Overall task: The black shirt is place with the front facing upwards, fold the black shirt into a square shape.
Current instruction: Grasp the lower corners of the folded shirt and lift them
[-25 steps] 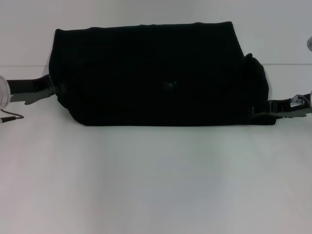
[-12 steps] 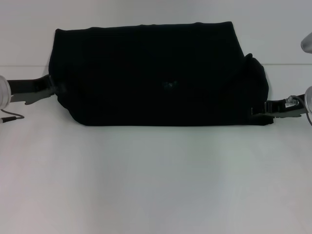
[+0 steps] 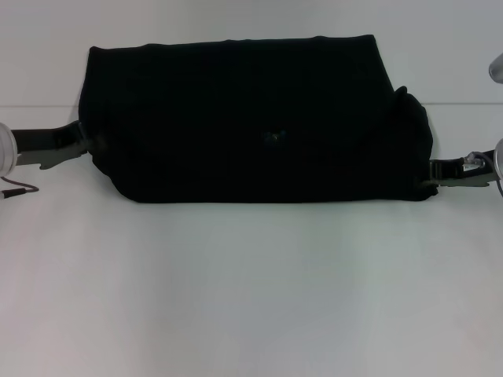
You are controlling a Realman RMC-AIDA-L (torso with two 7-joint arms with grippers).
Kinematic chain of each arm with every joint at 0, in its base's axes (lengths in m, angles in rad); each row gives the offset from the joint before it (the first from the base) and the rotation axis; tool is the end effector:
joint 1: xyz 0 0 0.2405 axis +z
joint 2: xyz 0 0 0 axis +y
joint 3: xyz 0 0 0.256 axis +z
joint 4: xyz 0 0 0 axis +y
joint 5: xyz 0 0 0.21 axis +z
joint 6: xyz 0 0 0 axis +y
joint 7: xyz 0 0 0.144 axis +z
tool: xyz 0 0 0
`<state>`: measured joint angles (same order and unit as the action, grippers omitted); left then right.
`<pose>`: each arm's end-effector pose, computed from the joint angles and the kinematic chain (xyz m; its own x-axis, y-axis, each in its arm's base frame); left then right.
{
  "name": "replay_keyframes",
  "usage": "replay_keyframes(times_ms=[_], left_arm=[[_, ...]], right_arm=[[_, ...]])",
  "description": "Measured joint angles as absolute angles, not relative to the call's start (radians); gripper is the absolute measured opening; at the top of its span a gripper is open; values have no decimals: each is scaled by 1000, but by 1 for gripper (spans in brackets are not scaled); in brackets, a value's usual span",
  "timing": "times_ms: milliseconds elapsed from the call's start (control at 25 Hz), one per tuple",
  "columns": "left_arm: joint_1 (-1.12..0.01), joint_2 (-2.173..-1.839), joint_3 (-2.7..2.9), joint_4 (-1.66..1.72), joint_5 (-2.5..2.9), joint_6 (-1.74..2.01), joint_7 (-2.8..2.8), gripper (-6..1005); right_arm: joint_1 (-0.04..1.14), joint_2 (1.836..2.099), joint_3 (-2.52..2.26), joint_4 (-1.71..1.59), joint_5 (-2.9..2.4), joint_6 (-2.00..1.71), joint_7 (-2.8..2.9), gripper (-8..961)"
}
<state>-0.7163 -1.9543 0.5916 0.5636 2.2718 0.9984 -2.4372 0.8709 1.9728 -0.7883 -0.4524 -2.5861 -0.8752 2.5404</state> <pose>-0.3020 0.4296 0.0578 0.1075 0.7477 0.6553 0.9898 -0.0182 -0.1416 0.2780 0.4464 0.0108 0.3472 -0.8533 -0.3889 -0.8771 -0.1487 -0.4566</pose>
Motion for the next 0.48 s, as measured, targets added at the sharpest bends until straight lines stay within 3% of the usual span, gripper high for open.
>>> replay_keyframes(times_ms=[240,480], left_arm=[[-716,-1954,597,565,2279,1003,-2436,2],[-712,-1937,607,593,2304,1116,-2430,3]], right_arm=[[865,1971,-784,-453,-2581,-875,2536,97],[845,1963,-778,-519,-2579,-988,2538,78]])
